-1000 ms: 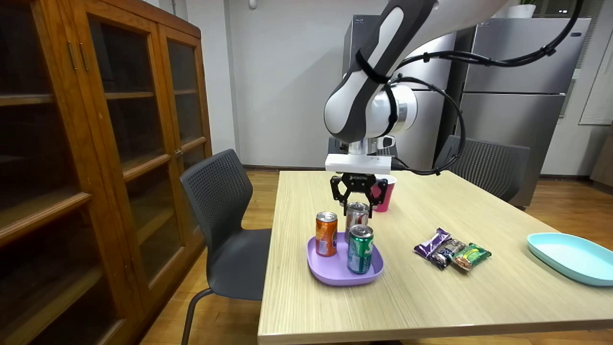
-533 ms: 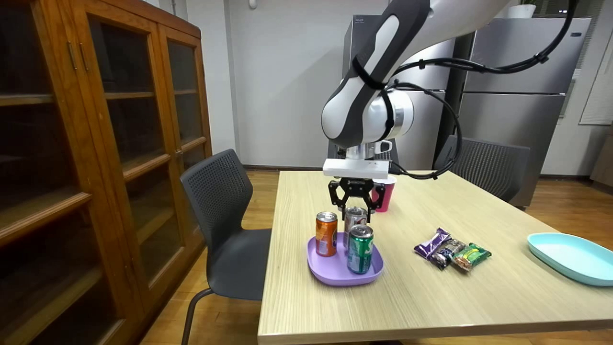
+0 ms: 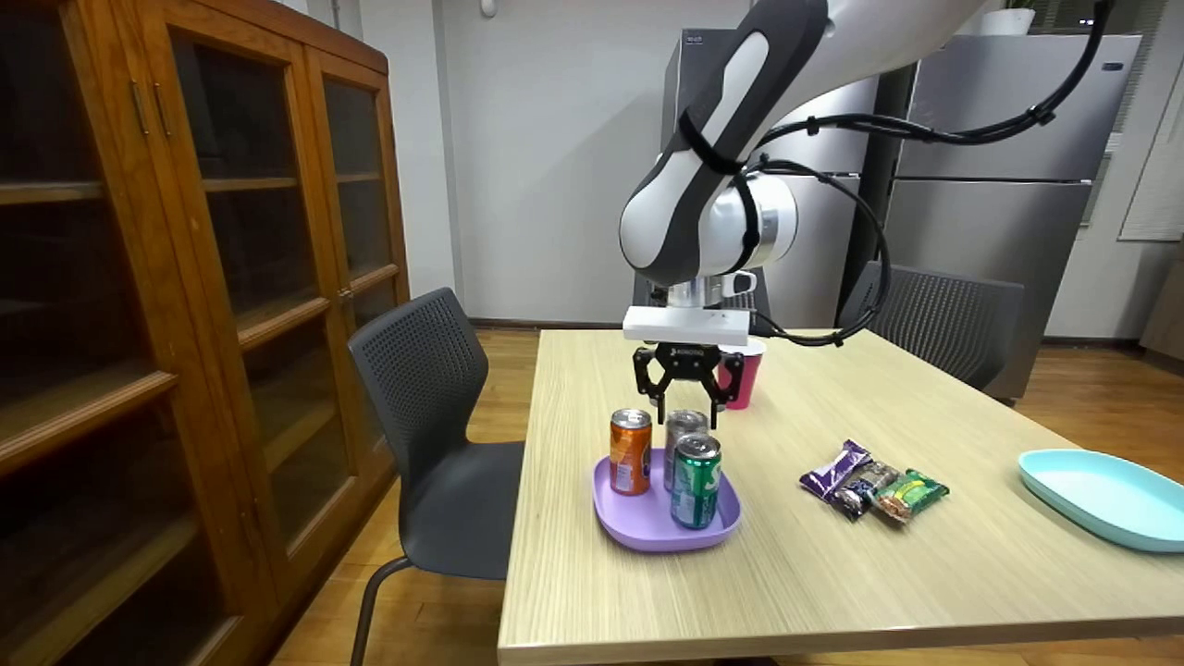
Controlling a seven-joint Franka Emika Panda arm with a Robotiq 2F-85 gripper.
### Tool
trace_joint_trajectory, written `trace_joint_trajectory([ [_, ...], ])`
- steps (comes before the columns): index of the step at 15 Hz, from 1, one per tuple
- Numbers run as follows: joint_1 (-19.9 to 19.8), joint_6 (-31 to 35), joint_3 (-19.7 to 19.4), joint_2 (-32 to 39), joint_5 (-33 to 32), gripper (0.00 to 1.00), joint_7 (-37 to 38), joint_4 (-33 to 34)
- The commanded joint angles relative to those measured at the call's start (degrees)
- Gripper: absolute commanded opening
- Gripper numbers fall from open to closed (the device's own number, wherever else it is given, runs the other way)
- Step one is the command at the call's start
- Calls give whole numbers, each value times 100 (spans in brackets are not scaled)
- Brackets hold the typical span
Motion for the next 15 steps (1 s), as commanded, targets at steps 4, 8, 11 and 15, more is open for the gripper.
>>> trace_joint_trajectory([
  [4,6,-253,19,-42,-3,100,-54,196],
  [8,-6,-203,-15,-160,-15,100,-30,165],
  [11,-32,-180,-47,-277,-22,100,-32,135],
  [15,-102,-127,-116,-478,-35,100,-31,9],
])
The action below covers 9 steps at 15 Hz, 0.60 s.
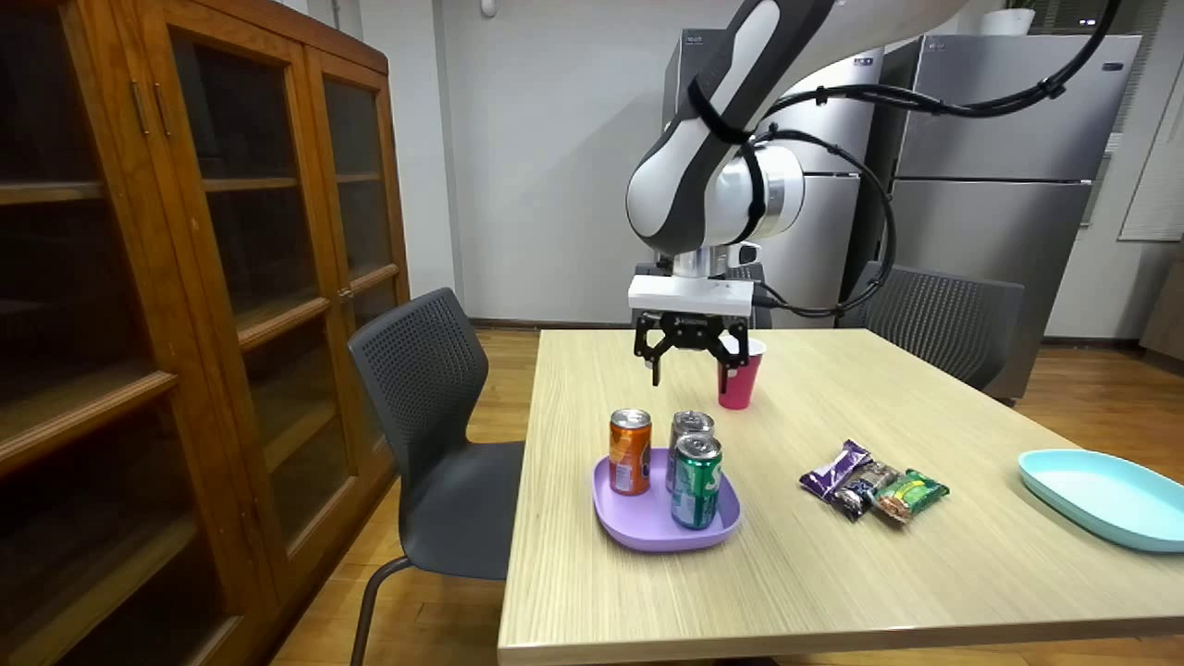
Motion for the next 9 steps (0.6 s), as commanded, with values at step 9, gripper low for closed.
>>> trace_joint_trajectory([
  [9,-439,55,-191,-707,-30,100,-151,-637],
])
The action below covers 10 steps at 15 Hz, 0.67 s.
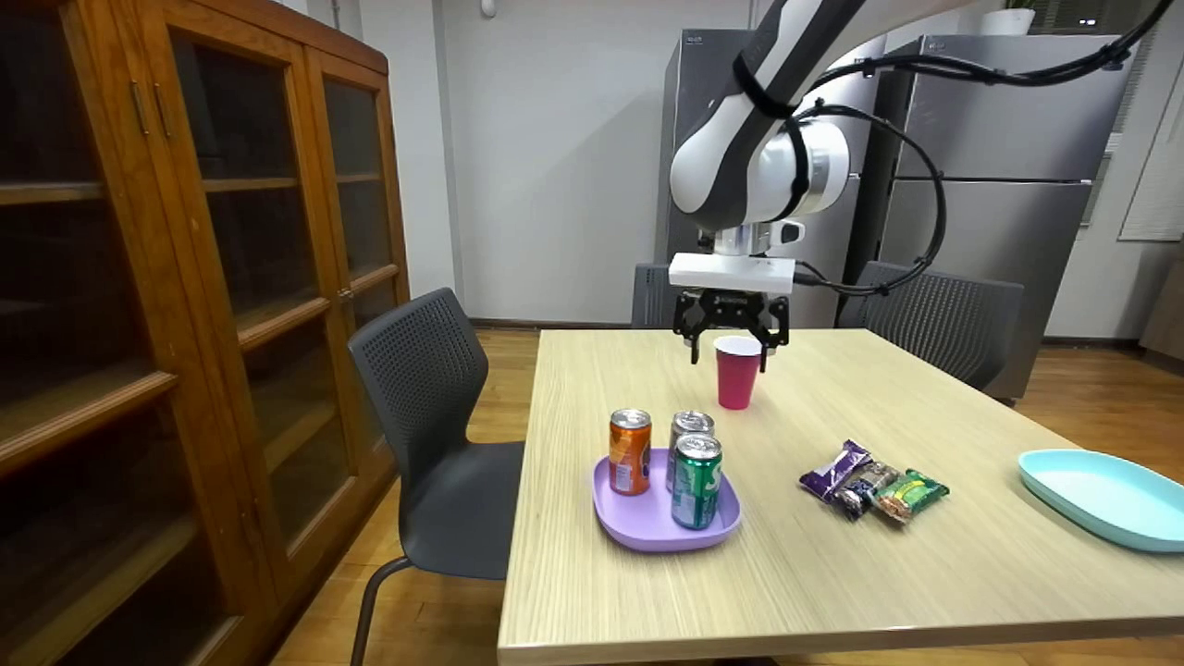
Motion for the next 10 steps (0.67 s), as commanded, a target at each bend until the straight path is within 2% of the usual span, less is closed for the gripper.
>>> trace_joint_trajectory([
  [1,-238,75,7,-395,-20,100,-171,-492],
  [10,-815,289,-60,-481,94,100,-526,-916],
])
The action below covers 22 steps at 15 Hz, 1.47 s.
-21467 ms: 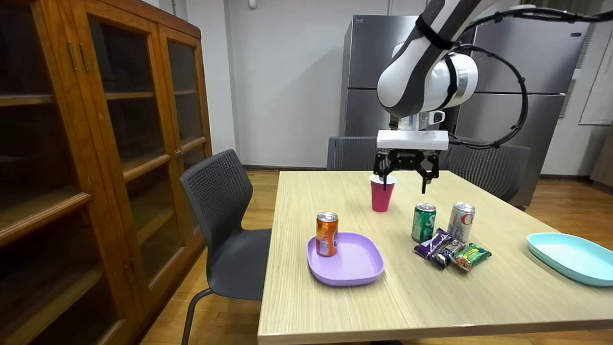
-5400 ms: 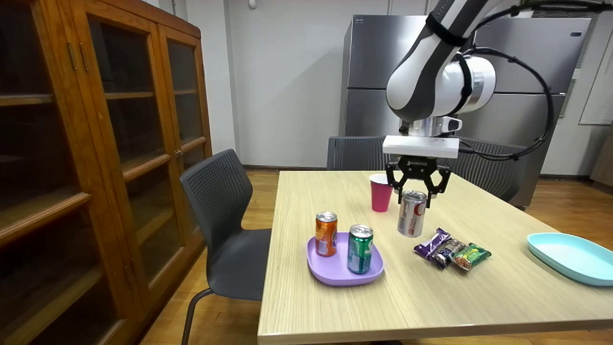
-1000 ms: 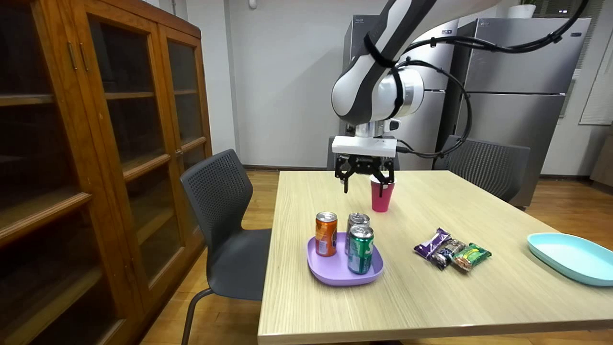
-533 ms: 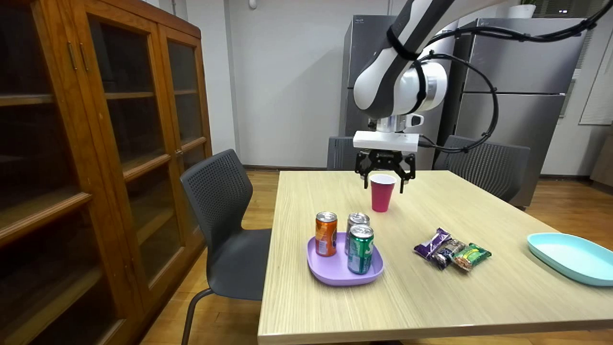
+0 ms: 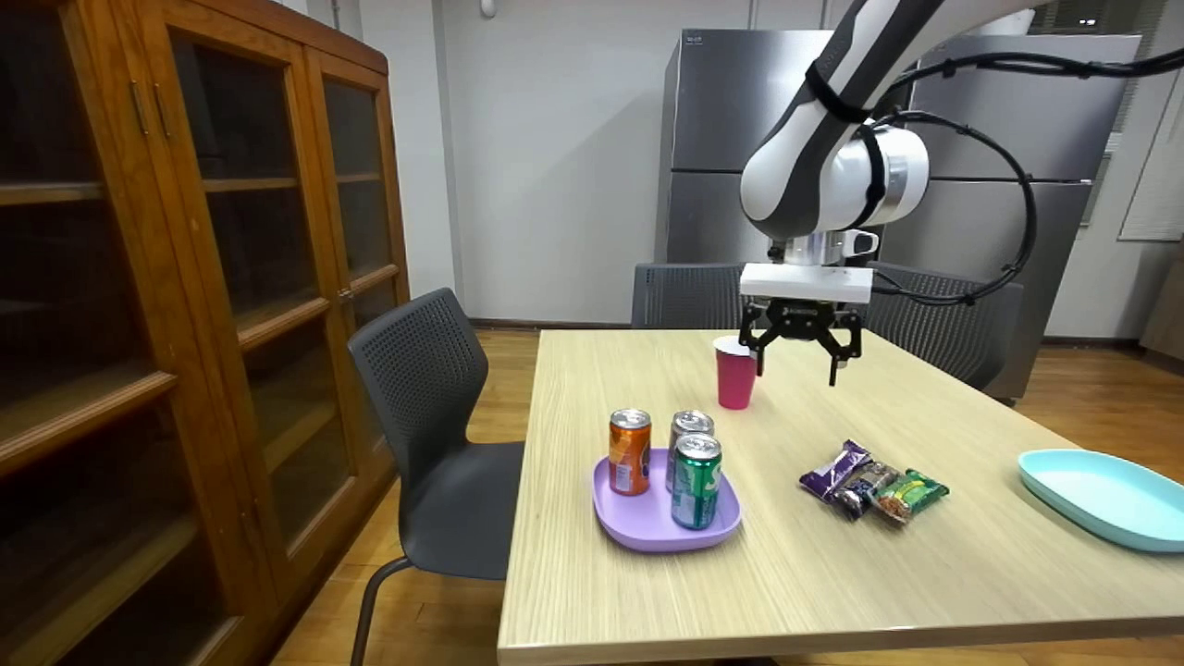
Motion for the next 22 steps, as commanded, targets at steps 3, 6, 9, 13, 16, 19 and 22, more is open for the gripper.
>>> trace_joint_trajectory([
  [3,-372,193,18,-93,193,100,-385,-274],
  [6,-533,182,35,42,345,100,-554,-199],
  [9,-634,114,34,200,474,100,-697,-86],
  [13,-517,97,-90,214,434,100,-576,-139],
  [16,-517,96,-90,215,435,100,-583,-135],
  [19,-517,96,-90,215,435,100,-585,-134],
  [22,-441,127,-161,228,390,100,-421,-136],
])
